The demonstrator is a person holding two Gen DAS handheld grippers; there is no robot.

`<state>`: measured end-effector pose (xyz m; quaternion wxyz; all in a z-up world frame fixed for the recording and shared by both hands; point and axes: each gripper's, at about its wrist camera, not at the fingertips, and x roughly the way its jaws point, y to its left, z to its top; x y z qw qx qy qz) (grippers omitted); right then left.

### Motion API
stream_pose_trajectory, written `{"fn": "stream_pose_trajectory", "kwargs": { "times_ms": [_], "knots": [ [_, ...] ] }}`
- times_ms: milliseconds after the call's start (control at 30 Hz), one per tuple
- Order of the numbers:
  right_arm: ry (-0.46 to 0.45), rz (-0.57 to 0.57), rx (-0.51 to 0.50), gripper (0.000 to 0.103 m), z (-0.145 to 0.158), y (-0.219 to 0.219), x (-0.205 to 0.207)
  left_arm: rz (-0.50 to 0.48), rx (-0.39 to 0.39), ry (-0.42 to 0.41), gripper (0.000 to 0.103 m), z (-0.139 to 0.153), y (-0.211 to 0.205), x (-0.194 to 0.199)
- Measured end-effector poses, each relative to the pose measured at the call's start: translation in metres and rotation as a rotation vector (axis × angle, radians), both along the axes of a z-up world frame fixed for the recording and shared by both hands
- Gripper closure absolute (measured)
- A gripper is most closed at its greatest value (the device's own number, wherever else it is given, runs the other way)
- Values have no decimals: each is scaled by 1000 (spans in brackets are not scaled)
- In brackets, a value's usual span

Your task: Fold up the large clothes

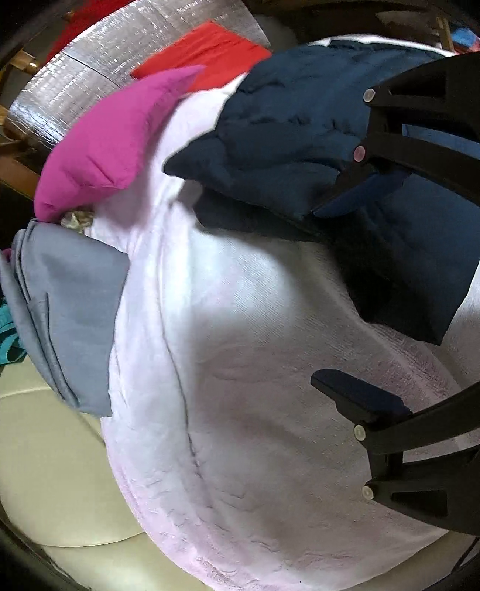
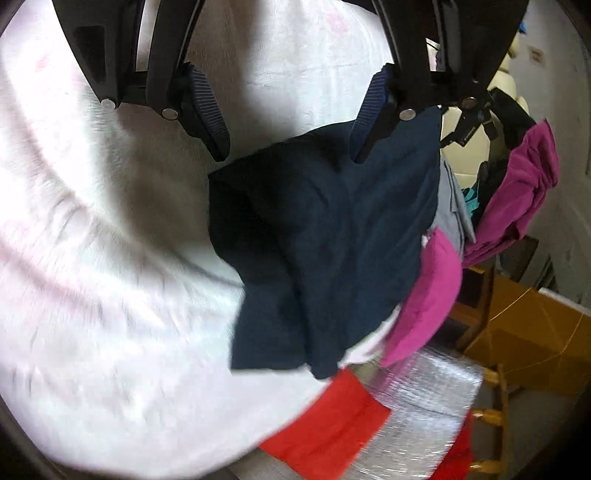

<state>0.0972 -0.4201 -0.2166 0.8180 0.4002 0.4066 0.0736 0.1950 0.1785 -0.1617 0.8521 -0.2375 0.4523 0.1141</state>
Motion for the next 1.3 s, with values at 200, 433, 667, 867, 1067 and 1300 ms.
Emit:
{"fn": "stream_pose_trajectory", "kwargs": {
  "times_ms": [200, 433, 667, 867, 1067, 1300],
  "knots": [
    [-91, -140, -181, 59, 25, 12, 0, 0, 146, 0, 17, 2, -12, 4],
    [-17, -124, -302, 59, 14, 28, 7, -16, 203, 32, 17, -3, -16, 9],
    [-31, -131, -286, 38, 44, 11, -28, -35, 460, -84, 17, 30, -45, -26],
    [-124, -101, -400, 35, 88, 23, -66, -71, 466, -170, 17, 70, -71, -86],
    [-246, -16, -457, 31, 124, 66, -104, -120, 466, -265, 17, 126, -97, -140],
    [-366, 11, -574, 24, 162, 114, -139, -170, 486, -427, 9, 189, -125, -213]
  ]
}}
